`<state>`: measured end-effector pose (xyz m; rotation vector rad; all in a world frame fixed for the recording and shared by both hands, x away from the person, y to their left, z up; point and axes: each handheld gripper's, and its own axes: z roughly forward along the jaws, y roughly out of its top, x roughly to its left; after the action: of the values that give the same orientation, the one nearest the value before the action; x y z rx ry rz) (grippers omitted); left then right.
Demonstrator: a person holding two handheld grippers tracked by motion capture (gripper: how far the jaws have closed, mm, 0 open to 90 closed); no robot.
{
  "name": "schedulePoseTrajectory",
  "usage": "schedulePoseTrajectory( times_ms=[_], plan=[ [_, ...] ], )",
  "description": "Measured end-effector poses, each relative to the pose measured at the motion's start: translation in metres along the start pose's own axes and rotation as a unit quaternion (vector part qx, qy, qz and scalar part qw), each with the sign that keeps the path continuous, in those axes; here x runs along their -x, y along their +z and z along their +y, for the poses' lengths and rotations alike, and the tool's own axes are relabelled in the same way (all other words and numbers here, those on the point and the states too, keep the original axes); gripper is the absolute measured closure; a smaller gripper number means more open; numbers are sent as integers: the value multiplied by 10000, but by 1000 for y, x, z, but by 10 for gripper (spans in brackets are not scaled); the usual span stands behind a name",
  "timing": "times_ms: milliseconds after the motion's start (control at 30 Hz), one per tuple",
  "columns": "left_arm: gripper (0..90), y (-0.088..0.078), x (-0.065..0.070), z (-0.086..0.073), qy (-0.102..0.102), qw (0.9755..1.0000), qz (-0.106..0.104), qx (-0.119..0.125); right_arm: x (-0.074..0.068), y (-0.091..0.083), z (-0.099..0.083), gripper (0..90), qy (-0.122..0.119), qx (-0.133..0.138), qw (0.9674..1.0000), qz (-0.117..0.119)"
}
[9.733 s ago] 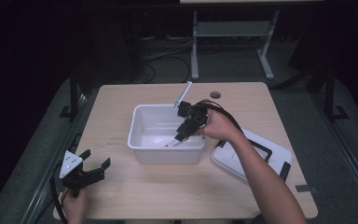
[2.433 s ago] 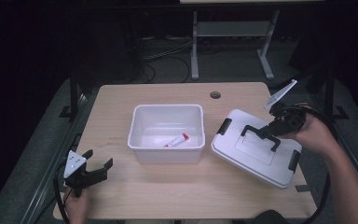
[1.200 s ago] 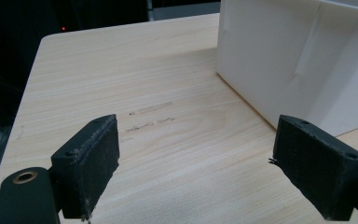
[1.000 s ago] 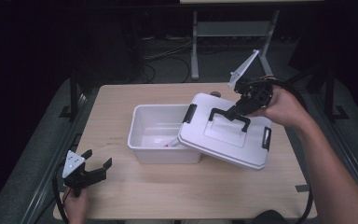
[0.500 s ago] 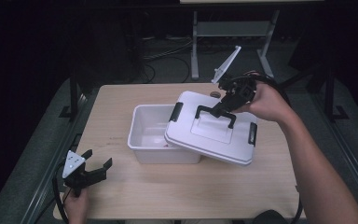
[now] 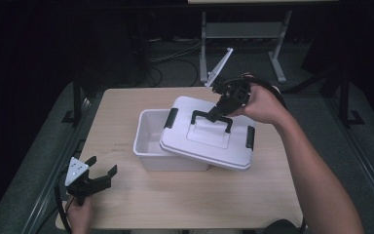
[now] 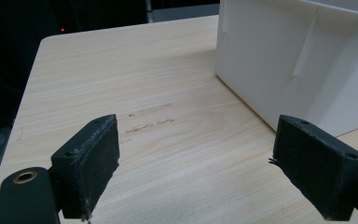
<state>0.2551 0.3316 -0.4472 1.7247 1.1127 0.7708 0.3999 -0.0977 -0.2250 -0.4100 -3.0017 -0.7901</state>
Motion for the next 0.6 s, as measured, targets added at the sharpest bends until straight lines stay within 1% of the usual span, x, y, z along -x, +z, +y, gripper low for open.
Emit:
schedulePoseTrajectory(
  times_ms=[67,200,267,367,400,467,600],
  plan=[
    [137,0,0,0,-6,10000,0,5,1,5,8,845,-67,3,10000,50],
    [137,0,0,0,-18,10000,-4,10,2,12,15,845,-102,-13,9999,106],
    [137,1,0,0,-41,10000,-15,9,3,19,21,845,-187,3,9997,177],
    [137,2,0,0,-9,10000,-7,-4,3,22,25,845,-203,-19,9996,199],
    [137,2,0,0,-4,10000,-2,-11,4,27,30,845,-219,-28,9995,233],
    [137,2,0,0,-11,10000,-22,-10,5,28,32,845,-224,-29,9994,250],
    [137,2,0,0,-17,10000,-10,1,9,38,40,845,-278,-62,9990,333]
  ],
)
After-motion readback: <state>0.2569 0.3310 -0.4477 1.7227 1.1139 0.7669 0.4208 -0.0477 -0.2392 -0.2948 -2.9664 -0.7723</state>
